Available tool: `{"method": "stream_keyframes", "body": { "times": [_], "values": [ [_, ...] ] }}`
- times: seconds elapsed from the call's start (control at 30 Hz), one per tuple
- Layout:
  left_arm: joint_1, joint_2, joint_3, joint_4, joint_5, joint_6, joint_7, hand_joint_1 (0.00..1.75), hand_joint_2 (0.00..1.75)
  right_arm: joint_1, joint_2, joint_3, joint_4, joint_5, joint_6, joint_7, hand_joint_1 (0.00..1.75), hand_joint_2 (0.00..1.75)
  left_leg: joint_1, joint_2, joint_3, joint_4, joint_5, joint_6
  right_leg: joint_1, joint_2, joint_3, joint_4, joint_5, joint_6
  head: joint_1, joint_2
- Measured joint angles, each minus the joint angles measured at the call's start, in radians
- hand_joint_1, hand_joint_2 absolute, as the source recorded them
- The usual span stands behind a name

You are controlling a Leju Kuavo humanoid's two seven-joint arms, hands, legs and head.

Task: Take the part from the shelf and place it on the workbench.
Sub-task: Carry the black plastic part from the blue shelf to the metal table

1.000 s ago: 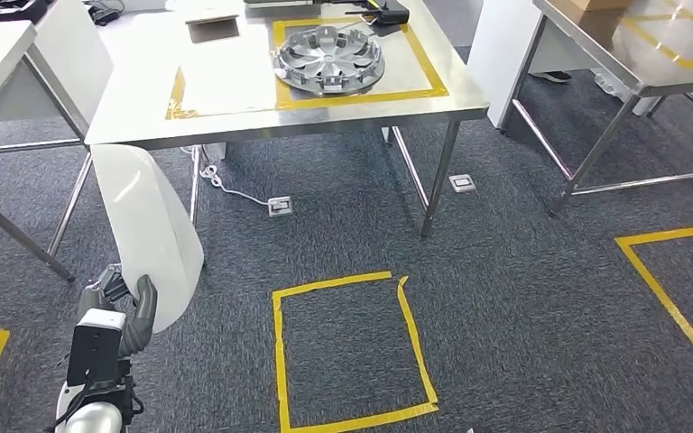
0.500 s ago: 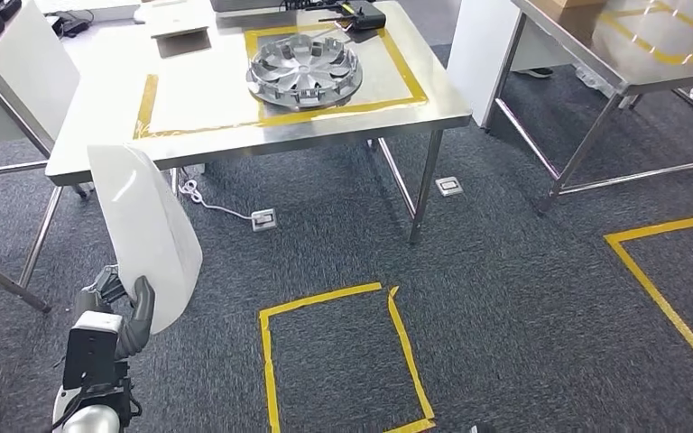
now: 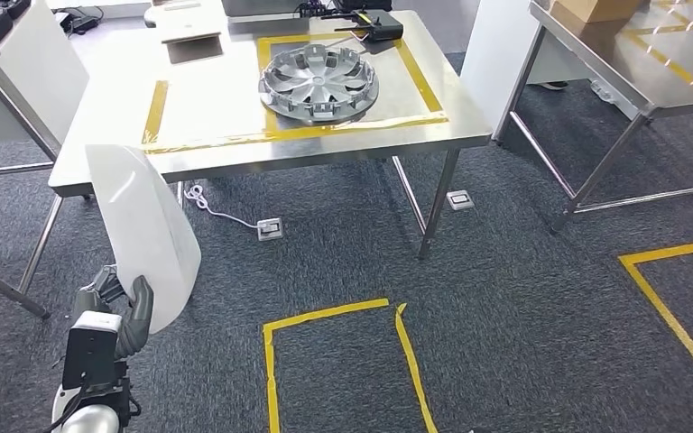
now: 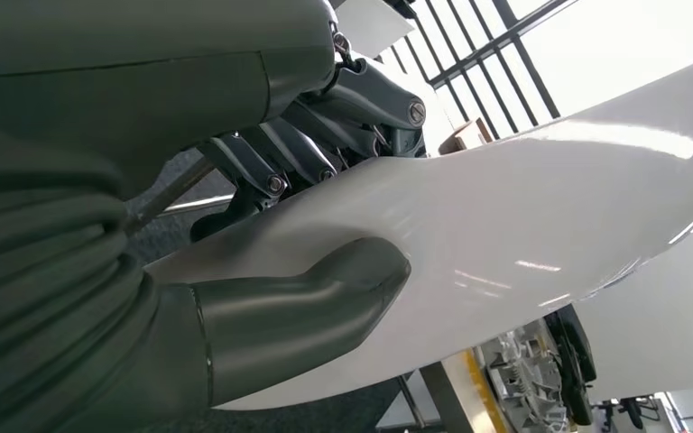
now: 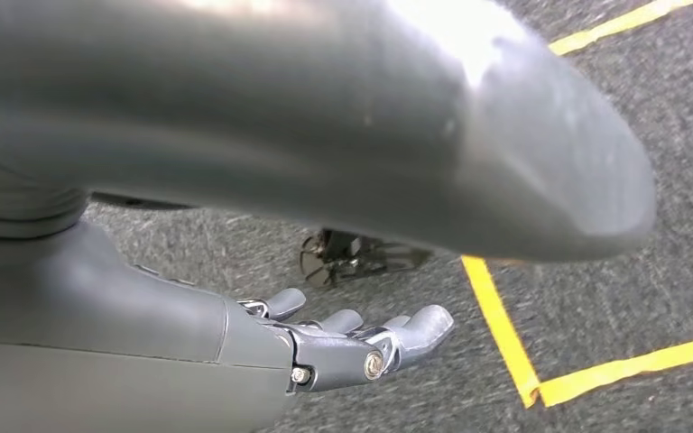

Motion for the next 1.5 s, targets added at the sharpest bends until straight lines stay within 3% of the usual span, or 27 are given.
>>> {"method": "stream_keyframes", "body": {
  "times": [0.1, 0.17, 0.2, 0.27, 0.3, 0.33, 0.37, 0.43, 0.47, 0.53, 0.67, 0.7, 0.77, 0.8, 0.83, 0.87, 0.93, 1.0, 1.07, 1.13, 1.2, 1.3, 1.33, 1.37, 1.4, 1.47, 1.5],
  "values": [
    [-0.006, 0.0, 0.0, 0.0, -0.001, 0.0, 0.0, 1.75, 1.75, -0.002, 0.0, 0.0, 0.0, -0.002, 0.002, 0.0, 0.0, 0.0, 0.0, 0.002, 0.013, -0.01, -0.011, -0.017, 0.0, 0.002, 0.015, -0.016, -0.018, -0.015, -0.001, 0.0],
    [-0.012, 0.0, 0.0, 0.0, -0.002, 0.0, -0.001, 1.75, 1.75, -0.001, 0.001, -0.001, 0.0, -0.002, 0.003, 0.001, 0.0, 0.0, 0.0, 0.002, -0.006, 0.041, -0.036, -0.026, -0.006, 0.001, 0.035, -0.028, -0.024, -0.028, -0.006, 0.0],
    [-0.013, 0.001, 0.0, 0.001, -0.002, 0.0, -0.001, 1.75, 1.75, -0.001, 0.001, -0.001, 0.0, -0.002, 0.003, 0.001, 0.0, 0.0, 0.002, 0.002, -0.037, 0.099, -0.057, -0.03, -0.007, 0.0, 0.043, -0.031, -0.03, -0.033, -0.008, 0.0],
    [-0.012, 0.002, 0.0, 0.005, -0.001, 0.0, -0.001, 1.75, 1.75, -0.001, 0.001, -0.001, 0.0, -0.002, 0.003, 0.001, 0.0, 0.0, 0.002, 0.002, -0.131, 0.241, -0.096, -0.036, -0.007, 0.0, 0.06, -0.032, -0.044, -0.039, -0.01, 0.0],
    [-0.01, 0.002, 0.0, 0.008, -0.001, 0.0, -0.001, 1.75, 1.75, -0.001, 0.001, -0.001, 0.0, -0.002, 0.003, 0.001, 0.0, 0.0, 0.003, 0.002, -0.17, 0.285, -0.094, -0.038, -0.007, 0.001, 0.068, -0.032, -0.052, -0.039, -0.011, 0.0],
    [-0.009, 0.002, 0.0, 0.009, -0.001, 0.0, 0.0, 1.75, 1.75, 0.0, 0.001, -0.001, 0.0, -0.002, 0.003, 0.001, 0.0, 0.0, 0.003, 0.002, -0.192, 0.294, -0.071, -0.039, -0.007, 0.002, 0.079, -0.032, -0.06, -0.038, -0.011, 0.0],
    [-0.008, 0.002, 0.0, 0.011, -0.001, 0.0, 0.0, 1.75, 1.75, 0.001, 0.001, -0.001, 0.0, -0.002, 0.003, 0.001, 0.0, 0.0, 0.004, 0.003, -0.193, 0.26, -0.027, -0.039, -0.007, 0.003, 0.091, -0.032, -0.069, -0.037, -0.011, 0.0],
    [-0.009, 0.004, 0.0, 0.012, -0.001, 0.0, 0.0, 1.75, 1.75, 0.002, 0.001, -0.001, 0.0, -0.002, 0.004, 0.002, 0.0, 0.0, 0.004, 0.004, -0.155, 0.129, 0.074, -0.035, -0.007, 0.005, 0.117, -0.032, -0.09, -0.03, -0.011, 0.0],
    [-0.009, 0.005, 0.0, 0.012, -0.001, 0.0, 0.0, 1.75, 1.75, 0.001, 0.001, -0.001, 0.0, -0.002, 0.003, 0.002, 0.0, 0.0, 0.004, 0.004, -0.133, 0.07, 0.101, -0.03, -0.005, 0.006, 0.126, -0.031, -0.1, -0.024, -0.012, 0.0],
    [-0.009, 0.006, 0.0, 0.013, -0.001, 0.0, 0.0, 1.75, 1.75, 0.0, 0.002, -0.002, 0.0, -0.002, 0.002, 0.004, 0.0, 0.0, 0.001, 0.003, -0.114, 0.027, 0.104, -0.016, -0.003, 0.006, 0.13, -0.031, -0.112, -0.013, -0.012, 0.0],
    [-0.011, 0.006, 0.002, 0.012, -0.002, 0.0, -0.006, 1.75, 1.75, -0.004, 0.001, -0.003, 0.0, -0.003, 0.002, 0.004, 0.0, 0.0, 0.003, 0.0, -0.1, 0.017, 0.09, 0.013, -0.003, 0.003, 0.127, -0.006, -0.136, 0.011, -0.008, 0.0],
    [-0.012, 0.006, 0.002, 0.013, -0.002, 0.0, -0.008, 1.75, 1.75, -0.005, 0.001, -0.003, 0.0, -0.003, 0.002, 0.004, 0.0, 0.0, 0.005, 0.002, -0.094, 0.014, 0.086, 0.019, -0.004, 0.003, 0.103, 0.04, -0.154, 0.016, -0.005, 0.0],
    [-0.014, 0.006, 0.002, 0.014, -0.003, -0.001, -0.009, 1.75, 1.75, -0.004, 0.001, -0.004, 0.0, -0.003, 0.002, 0.004, 0.0, 0.0, 0.004, 0.003, -0.086, 0.014, 0.076, 0.026, -0.007, 0.002, 0.012, 0.18, -0.198, 0.023, -0.001, 0.0],
    [-0.013, 0.006, 0.002, 0.016, -0.003, -0.001, -0.009, 1.75, 1.75, -0.003, 0.001, -0.004, 0.0, -0.003, 0.003, 0.004, 0.0, 0.0, 0.004, 0.003, -0.082, 0.014, 0.071, 0.027, -0.008, 0.002, -0.035, 0.24, -0.207, 0.025, 0.0, 0.0],
    [-0.013, 0.006, 0.002, 0.018, -0.004, -0.002, -0.009, 1.75, 1.75, -0.002, 0.001, -0.004, 0.0, -0.003, 0.003, 0.004, 0.0, 0.0, 0.003, 0.002, -0.076, 0.014, 0.065, 0.026, -0.008, 0.002, -0.066, 0.266, -0.195, 0.025, 0.001, 0.0],
    [-0.013, 0.006, 0.002, 0.021, -0.004, -0.002, -0.009, 1.75, 1.75, 0.0, 0.001, -0.004, 0.0, -0.003, 0.003, 0.003, 0.0, 0.0, 0.003, 0.001, -0.067, 0.014, 0.058, 0.025, -0.008, 0.002, -0.077, 0.253, -0.162, 0.023, 0.001, 0.0],
    [-0.015, 0.006, 0.002, 0.025, -0.003, -0.004, -0.011, 1.75, 1.75, 0.001, 0.001, -0.004, 0.0, -0.003, 0.002, 0.002, 0.0, 0.0, 0.003, -0.001, -0.048, 0.013, 0.043, 0.022, -0.005, 0.002, -0.046, 0.128, -0.061, 0.014, 0.003, 0.0],
    [-0.021, 0.006, 0.002, 0.03, -0.002, -0.005, -0.013, 1.75, 1.75, 0.0, 0.0, -0.005, 0.0, -0.003, 0.002, 0.001, 0.0, 0.0, 0.001, -0.001, -0.038, 0.013, 0.029, 0.013, 0.002, 0.001, -0.004, 0.013, -0.007, 0.0, 0.002, 0.0],
    [-0.026, 0.006, 0.002, 0.038, 0.001, -0.008, -0.017, 1.75, 1.75, 0.0, 0.0, -0.005, 0.0, -0.002, 0.002, 0.001, 0.0, 0.0, 0.0, -0.002, -0.034, 0.009, 0.021, 0.002, 0.008, 0.001, 0.01, -0.015, -0.011, -0.007, 0.001, 0.0],
    [-0.029, 0.008, 0.002, 0.043, 0.005, -0.01, -0.024, 1.75, 1.75, 0.001, 0.001, -0.005, 0.0, -0.003, 0.0, 0.001, 0.0, 0.0, -0.001, -0.001, -0.025, 0.006, 0.016, -0.009, 0.003, 0.003, 0.018, -0.024, -0.014, -0.014, 0.0, 0.0],
    [-0.035, 0.011, 0.001, 0.047, 0.01, -0.01, -0.029, 1.75, 1.75, 0.002, 0.001, -0.005, 0.0, -0.003, -0.001, 0.001, 0.0, 0.0, -0.002, 0.001, -0.039, 0.051, -0.009, -0.018, -0.005, 0.002, 0.035, -0.035, -0.019, -0.024, -0.004, 0.0],
    [-0.039, 0.017, 0.001, 0.058, 0.013, -0.009, -0.031, 1.75, 1.75, 0.002, 0.001, -0.006, 0.0, -0.006, -0.001, 0.003, 0.0, 0.0, 0.002, 0.002, -0.149, 0.24, -0.075, -0.026, -0.006, 0.001, 0.057, -0.038, -0.036, -0.034, -0.008, 0.0],
    [-0.039, 0.018, 0.001, 0.062, 0.014, -0.009, -0.031, 1.75, 1.75, 0.002, 0.002, -0.006, 0.0, -0.008, -0.001, 0.003, 0.0, 0.0, 0.003, 0.002, -0.181, 0.28, -0.076, -0.029, -0.006, 0.001, 0.065, -0.038, -0.043, -0.034, -0.008, 0.0],
    [-0.039, 0.02, 0.001, 0.066, 0.015, -0.009, -0.031, 1.75, 1.75, 0.003, 0.002, -0.006, 0.0, -0.01, -0.001, 0.003, 0.0, 0.0, 0.004, 0.002, -0.196, 0.282, -0.054, -0.031, -0.007, 0.002, 0.074, -0.037, -0.05, -0.032, -0.008, 0.0],
    [-0.039, 0.022, 0.001, 0.069, 0.016, -0.008, -0.032, 1.75, 1.75, 0.004, 0.002, -0.006, 0.0, -0.011, 0.0, 0.003, 0.0, 0.0, 0.006, 0.002, -0.191, 0.246, -0.013, -0.032, -0.008, 0.004, 0.084, -0.037, -0.057, -0.03, -0.008, 0.0],
    [-0.039, 0.025, 0.001, 0.072, 0.02, -0.007, -0.034, 1.75, 1.75, 0.004, 0.002, -0.007, 0.0, -0.013, 0.001, 0.002, 0.0, 0.0, 0.009, 0.004, -0.148, 0.117, 0.075, -0.033, -0.008, 0.005, 0.105, -0.035, -0.076, -0.021, -0.009, 0.0],
    [-0.039, 0.026, 0.001, 0.074, 0.022, -0.006, -0.035, 1.75, 1.75, 0.003, 0.003, -0.007, 0.0, -0.014, 0.001, 0.001, 0.0, 0.0, 0.009, 0.004, -0.127, 0.065, 0.097, -0.03, -0.007, 0.006, 0.11, -0.033, -0.084, -0.015, -0.01, 0.0]
  ]
}}
